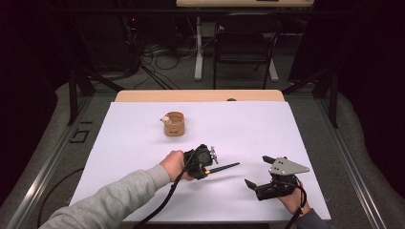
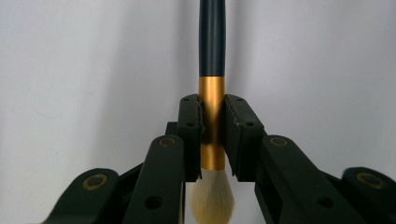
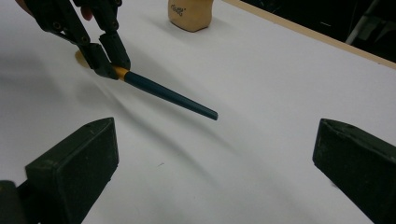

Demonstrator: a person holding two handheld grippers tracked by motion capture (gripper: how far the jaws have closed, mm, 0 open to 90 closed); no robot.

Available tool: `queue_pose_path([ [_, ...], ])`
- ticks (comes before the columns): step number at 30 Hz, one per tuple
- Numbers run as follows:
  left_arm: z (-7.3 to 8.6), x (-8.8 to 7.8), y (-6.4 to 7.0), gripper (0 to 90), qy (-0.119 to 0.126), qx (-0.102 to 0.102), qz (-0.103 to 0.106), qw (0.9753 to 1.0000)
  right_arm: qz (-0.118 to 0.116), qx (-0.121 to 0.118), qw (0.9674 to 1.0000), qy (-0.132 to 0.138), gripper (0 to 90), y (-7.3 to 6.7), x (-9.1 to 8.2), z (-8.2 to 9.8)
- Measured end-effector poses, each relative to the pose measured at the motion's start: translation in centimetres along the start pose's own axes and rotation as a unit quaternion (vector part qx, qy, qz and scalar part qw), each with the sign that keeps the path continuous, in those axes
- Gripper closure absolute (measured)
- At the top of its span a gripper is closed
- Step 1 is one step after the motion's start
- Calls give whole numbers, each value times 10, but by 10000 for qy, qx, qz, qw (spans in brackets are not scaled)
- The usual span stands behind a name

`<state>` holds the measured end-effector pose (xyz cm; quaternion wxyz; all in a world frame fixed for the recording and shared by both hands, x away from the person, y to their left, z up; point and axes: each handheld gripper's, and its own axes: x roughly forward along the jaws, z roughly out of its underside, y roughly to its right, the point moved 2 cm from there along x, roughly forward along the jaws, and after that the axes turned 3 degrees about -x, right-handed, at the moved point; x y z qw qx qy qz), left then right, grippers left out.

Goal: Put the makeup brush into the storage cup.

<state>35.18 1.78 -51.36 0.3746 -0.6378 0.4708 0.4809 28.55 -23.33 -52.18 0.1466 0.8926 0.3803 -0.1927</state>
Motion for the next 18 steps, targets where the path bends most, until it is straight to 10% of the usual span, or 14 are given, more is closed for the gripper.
queue_pose_path([
  [13,5,-6,-1,779,-143,345,7,9993,-676,-670,9921,-814,0,12,25,-25],
  [18,4,-9,-2,778,-217,481,-42,9986,-1053,-1084,9799,-1303,0,11,39,-39],
])
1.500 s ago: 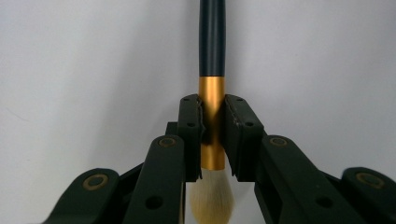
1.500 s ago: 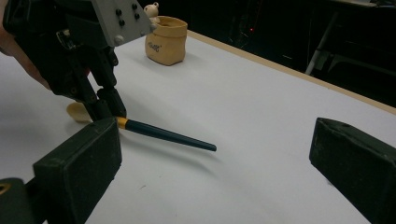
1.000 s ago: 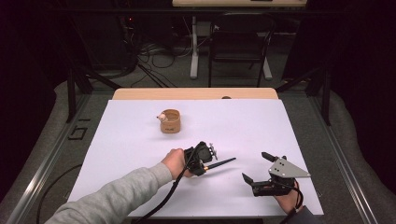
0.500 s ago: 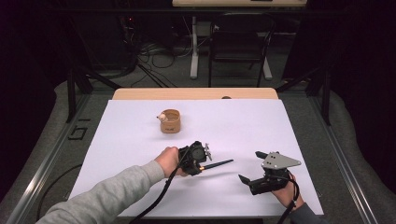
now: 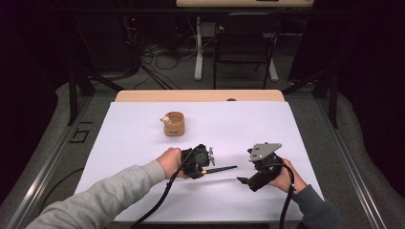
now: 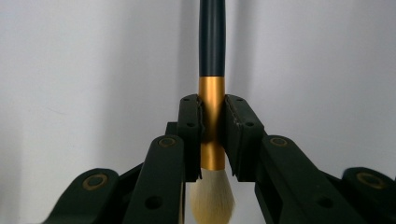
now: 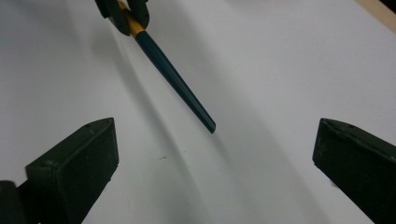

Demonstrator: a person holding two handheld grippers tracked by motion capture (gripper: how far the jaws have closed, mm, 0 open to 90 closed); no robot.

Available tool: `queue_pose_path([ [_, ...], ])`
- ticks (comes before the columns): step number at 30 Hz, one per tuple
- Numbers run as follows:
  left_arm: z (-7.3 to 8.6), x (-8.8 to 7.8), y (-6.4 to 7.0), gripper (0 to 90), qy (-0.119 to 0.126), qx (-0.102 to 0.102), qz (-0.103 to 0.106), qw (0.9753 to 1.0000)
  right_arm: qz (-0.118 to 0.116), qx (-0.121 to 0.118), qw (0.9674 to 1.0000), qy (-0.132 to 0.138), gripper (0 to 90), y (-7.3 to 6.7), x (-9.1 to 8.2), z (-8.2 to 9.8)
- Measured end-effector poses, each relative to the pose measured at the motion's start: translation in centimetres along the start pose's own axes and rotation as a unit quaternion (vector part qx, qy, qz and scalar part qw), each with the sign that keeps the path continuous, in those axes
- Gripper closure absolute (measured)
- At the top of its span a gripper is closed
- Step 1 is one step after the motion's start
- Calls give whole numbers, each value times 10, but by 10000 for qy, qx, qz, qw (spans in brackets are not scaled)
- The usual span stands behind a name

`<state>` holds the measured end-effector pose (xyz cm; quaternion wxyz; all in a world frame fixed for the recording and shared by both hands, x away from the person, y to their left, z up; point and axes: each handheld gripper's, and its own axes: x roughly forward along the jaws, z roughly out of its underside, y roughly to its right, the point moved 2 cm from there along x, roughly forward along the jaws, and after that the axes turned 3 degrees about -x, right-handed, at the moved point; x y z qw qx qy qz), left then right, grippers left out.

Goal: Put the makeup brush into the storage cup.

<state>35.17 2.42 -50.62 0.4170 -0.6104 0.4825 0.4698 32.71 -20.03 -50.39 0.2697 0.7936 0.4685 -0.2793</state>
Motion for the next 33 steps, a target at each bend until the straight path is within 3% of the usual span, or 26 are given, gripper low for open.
queue_pose_path([
  [7,1,-2,0,778,-34,183,-5,9998,-373,-314,9976,-483,0,4,12,-17],
  [15,1,-5,-1,778,-27,397,-51,9992,-544,-585,9927,-905,16,6,29,-28],
  [26,3,-8,-4,778,-73,640,-80,9979,-789,-786,9889,-981,376,-1,46,-40],
  [33,2,-9,-5,778,-98,710,-33,9974,-961,-922,9863,-972,542,-6,54,-46],
])
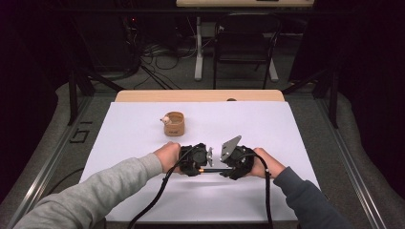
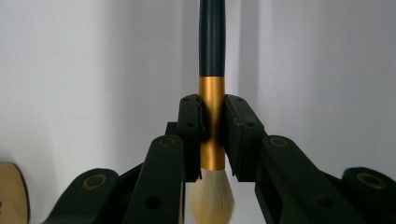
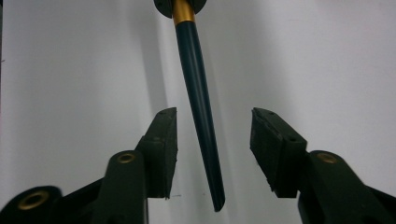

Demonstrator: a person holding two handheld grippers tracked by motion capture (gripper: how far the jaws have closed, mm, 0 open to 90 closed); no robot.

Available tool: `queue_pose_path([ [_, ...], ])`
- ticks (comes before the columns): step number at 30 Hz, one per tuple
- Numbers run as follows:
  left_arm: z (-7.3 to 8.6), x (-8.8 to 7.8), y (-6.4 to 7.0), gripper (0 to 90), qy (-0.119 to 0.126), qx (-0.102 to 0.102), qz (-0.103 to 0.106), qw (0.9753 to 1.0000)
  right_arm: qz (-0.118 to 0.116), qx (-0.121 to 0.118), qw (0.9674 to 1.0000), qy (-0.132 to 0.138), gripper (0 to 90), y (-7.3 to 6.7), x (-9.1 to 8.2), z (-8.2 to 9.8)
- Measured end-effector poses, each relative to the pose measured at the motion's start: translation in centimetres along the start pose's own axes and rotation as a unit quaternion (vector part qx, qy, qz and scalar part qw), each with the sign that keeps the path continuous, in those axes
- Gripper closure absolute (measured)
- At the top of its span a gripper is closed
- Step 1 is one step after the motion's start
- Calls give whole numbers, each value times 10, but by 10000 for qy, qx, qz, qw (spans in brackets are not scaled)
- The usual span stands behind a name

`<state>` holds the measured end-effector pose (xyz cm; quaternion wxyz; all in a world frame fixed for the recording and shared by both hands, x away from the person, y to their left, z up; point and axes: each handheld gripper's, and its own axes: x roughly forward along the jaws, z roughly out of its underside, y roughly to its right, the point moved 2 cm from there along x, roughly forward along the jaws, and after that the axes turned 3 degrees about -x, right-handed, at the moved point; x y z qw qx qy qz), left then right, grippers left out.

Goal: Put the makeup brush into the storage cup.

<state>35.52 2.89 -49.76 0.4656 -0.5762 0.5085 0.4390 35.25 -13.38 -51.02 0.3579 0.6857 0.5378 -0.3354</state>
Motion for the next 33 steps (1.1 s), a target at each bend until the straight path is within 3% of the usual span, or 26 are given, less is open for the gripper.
queue_pose_path([
  [5,-1,-2,1,778,4,91,-60,9999,-171,13,9998,45,621,0,4,-2],
  [9,-1,-4,0,778,9,123,-27,9999,-238,-173,9995,84,688,1,7,-4],
  [11,-1,-4,0,778,23,148,9,9999,-251,-41,9997,65,708,-2,7,-4],
  [13,-2,-5,0,778,-7,246,8,9997,-270,-161,9994,111,726,-2,9,-4],
  [16,-2,-5,1,778,14,205,-15,9998,-291,-180,9994,99,733,-2,11,-4],
  [24,-2,-6,2,776,-5,350,-14,9994,-328,-281,9987,268,801,-6,13,1],
  [30,0,-7,-1,751,110,229,60,9997,-170,-336,9984,422,806,-11,14,4],
  [33,2,-9,-3,671,172,123,117,9997,-133,-295,9984,467,807,-12,13,6],
])
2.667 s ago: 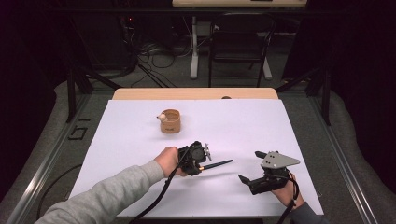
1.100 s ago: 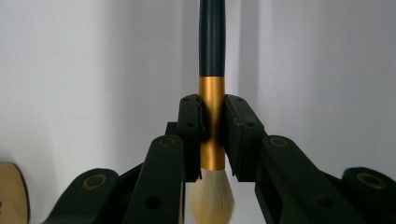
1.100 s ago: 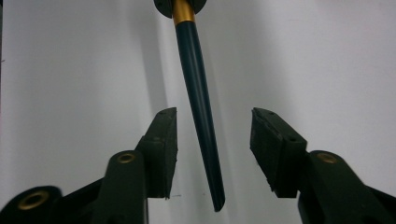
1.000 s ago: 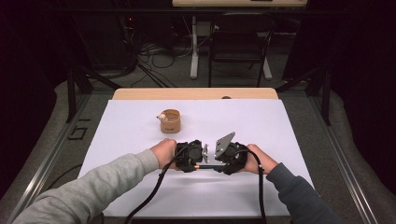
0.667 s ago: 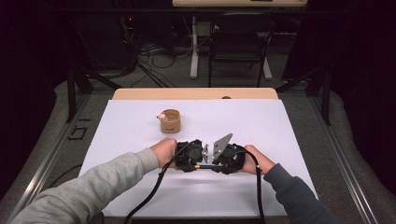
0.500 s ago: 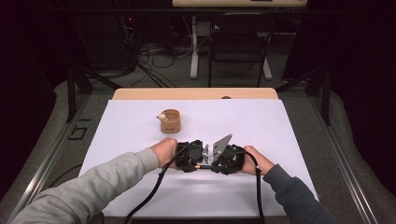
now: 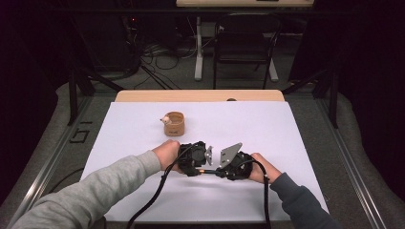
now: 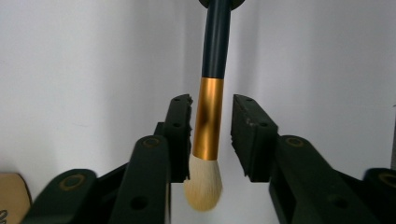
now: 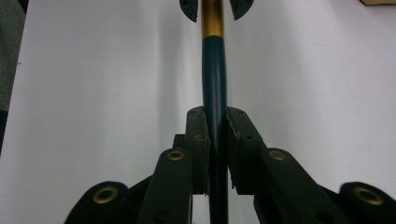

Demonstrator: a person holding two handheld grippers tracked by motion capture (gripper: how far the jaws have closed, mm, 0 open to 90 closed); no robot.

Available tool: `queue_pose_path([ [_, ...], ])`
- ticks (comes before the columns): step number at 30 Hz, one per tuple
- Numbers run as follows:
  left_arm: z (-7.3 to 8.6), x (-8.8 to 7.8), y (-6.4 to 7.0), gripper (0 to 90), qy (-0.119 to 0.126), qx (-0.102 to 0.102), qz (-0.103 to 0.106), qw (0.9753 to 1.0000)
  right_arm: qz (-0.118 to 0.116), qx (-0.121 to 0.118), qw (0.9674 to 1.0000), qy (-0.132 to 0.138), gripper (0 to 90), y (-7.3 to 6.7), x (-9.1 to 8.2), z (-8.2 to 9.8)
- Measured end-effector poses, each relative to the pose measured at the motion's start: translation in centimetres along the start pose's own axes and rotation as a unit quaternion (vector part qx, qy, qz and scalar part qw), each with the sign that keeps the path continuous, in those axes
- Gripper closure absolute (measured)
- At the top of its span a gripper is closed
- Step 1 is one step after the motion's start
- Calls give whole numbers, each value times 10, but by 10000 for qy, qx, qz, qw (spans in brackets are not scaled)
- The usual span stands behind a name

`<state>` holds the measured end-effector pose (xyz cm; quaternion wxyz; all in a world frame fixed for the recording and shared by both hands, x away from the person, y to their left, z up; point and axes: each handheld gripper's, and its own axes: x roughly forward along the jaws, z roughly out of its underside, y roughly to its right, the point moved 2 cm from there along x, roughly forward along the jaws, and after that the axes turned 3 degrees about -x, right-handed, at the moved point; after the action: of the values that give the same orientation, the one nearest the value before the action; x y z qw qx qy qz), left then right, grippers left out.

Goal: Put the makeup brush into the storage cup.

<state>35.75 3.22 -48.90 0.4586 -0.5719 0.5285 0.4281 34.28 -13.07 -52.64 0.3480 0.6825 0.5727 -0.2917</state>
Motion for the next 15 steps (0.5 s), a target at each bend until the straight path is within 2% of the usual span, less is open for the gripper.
queue_pose_path([
  [2,1,-1,-2,583,5,-69,16,10000,34,32,10000,52,807,-1,0,1],
  [3,1,-1,-2,568,5,-69,16,10000,34,32,10000,52,807,-1,0,1],
  [5,6,-4,-3,455,85,-334,-60,9994,87,36,9998,151,807,0,-1,2],
  [8,11,-8,-7,338,268,-537,-142,9981,119,157,9995,263,807,-2,-1,4],
  [11,19,-12,-11,252,449,-789,-209,9957,162,239,9987,422,807,-2,-2,6],
  [12,19,-12,-11,231,449,-789,-209,9957,162,239,9987,422,807,-2,-2,6],
  [13,24,-14,-13,200,555,-910,-205,9941,222,341,9977,544,807,-2,-4,9],
  [15,29,-16,-14,175,637,-1029,-257,9923,270,383,9972,583,807,-2,-5,10],
])
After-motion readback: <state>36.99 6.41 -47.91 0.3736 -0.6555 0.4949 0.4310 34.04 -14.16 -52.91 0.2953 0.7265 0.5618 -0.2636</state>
